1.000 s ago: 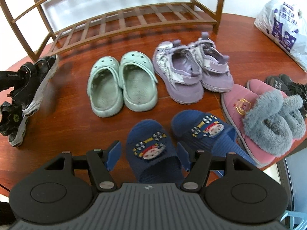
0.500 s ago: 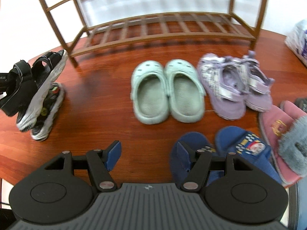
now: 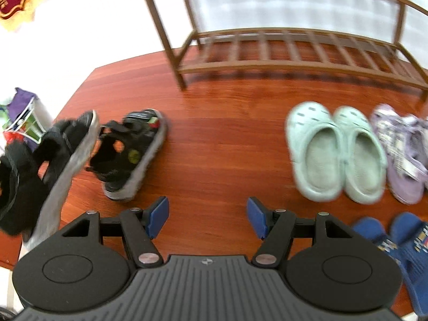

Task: Organize scattered shoes
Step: 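Lift the black sandal with the left tool while the right tool grasps the other sandal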

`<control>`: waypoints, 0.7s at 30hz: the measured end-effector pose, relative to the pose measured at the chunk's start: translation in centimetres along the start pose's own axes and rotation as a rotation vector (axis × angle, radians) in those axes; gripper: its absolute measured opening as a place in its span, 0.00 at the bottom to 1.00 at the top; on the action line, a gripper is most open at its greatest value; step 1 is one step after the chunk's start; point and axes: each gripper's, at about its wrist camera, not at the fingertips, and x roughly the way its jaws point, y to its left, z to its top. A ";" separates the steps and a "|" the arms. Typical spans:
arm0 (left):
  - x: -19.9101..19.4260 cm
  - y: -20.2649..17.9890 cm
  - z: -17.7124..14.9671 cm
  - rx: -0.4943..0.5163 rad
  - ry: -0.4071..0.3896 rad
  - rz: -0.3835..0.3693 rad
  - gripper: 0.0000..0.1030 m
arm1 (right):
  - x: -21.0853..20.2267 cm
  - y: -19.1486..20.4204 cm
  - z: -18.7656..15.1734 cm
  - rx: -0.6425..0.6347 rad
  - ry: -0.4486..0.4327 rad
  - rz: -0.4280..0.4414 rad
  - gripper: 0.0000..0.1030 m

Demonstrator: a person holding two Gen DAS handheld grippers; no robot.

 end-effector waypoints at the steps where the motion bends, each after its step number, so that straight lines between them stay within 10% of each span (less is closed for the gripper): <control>1: -0.3 0.6 -0.2 -0.015 0.001 0.009 0.10 | 0.5 0.7 0.4 -0.015 0.001 0.009 0.68; 15: -2.7 5.2 -2.3 -0.098 0.010 0.100 0.10 | 8.0 9.2 5.2 -0.178 0.012 0.072 0.68; 21: -2.7 5.7 -2.7 -0.098 0.023 0.105 0.10 | 12.0 10.3 6.2 -0.217 0.045 0.033 0.51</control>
